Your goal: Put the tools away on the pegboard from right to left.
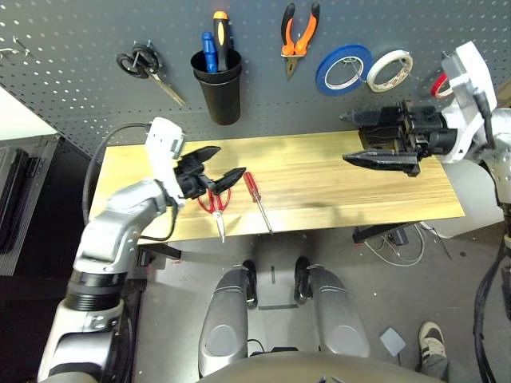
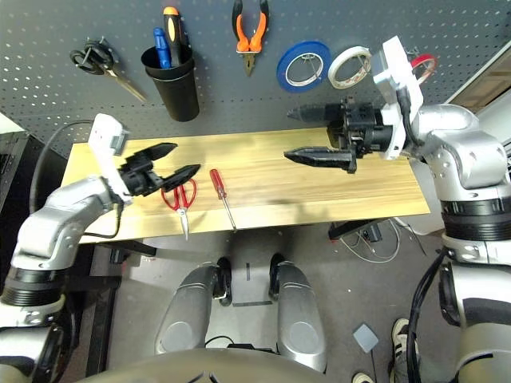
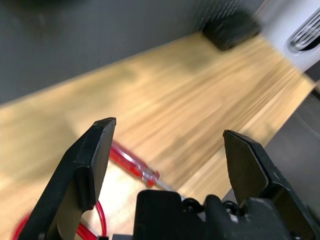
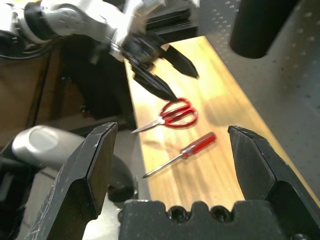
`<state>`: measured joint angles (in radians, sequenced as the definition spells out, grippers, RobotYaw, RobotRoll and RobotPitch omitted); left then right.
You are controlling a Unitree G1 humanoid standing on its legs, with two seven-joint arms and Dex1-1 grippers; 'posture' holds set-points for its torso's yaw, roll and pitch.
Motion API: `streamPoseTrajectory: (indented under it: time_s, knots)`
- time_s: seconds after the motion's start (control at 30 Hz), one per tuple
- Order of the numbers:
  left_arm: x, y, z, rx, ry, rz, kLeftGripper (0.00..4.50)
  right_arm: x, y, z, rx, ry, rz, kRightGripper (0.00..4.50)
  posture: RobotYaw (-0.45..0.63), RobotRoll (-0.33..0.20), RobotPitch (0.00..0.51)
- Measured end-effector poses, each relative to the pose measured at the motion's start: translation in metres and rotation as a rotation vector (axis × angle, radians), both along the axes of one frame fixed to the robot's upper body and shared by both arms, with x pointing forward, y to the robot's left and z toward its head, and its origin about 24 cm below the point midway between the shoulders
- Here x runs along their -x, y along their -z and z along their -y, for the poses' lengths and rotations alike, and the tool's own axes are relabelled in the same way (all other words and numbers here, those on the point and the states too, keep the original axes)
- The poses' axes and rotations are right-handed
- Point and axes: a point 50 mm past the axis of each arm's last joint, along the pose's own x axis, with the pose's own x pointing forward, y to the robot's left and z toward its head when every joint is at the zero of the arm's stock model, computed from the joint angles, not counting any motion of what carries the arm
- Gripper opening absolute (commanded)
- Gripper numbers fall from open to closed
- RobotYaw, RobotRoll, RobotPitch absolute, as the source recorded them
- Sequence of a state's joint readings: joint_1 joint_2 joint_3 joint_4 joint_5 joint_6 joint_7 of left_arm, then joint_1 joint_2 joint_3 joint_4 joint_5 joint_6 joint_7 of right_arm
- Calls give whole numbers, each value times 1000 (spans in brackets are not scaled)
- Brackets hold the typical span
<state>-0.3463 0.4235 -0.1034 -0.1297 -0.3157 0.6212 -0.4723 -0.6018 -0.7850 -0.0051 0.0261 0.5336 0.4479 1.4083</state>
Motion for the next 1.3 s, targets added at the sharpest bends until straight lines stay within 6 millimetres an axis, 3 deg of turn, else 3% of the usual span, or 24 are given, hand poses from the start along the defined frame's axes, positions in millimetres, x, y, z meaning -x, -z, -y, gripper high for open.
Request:
streamPoseTrajectory:
  time_s: [0.43, 0.87, 1.3]
  knots:
    - [-17, 34, 31, -40, -263, -211, 4500, 7, 22, 19, 159, -45, 8, 4456, -90, 0, 268]
    - [-14, 67, 43, -47, -326, -389, 4500, 20, 48, 35, 243, -36, -67, 4456, -101, 0, 287]
    - [-23, 78, 57, -21, -352, -433, 4500, 20, 61, 38, 245, -5, -64, 4456, -129, 0, 316]
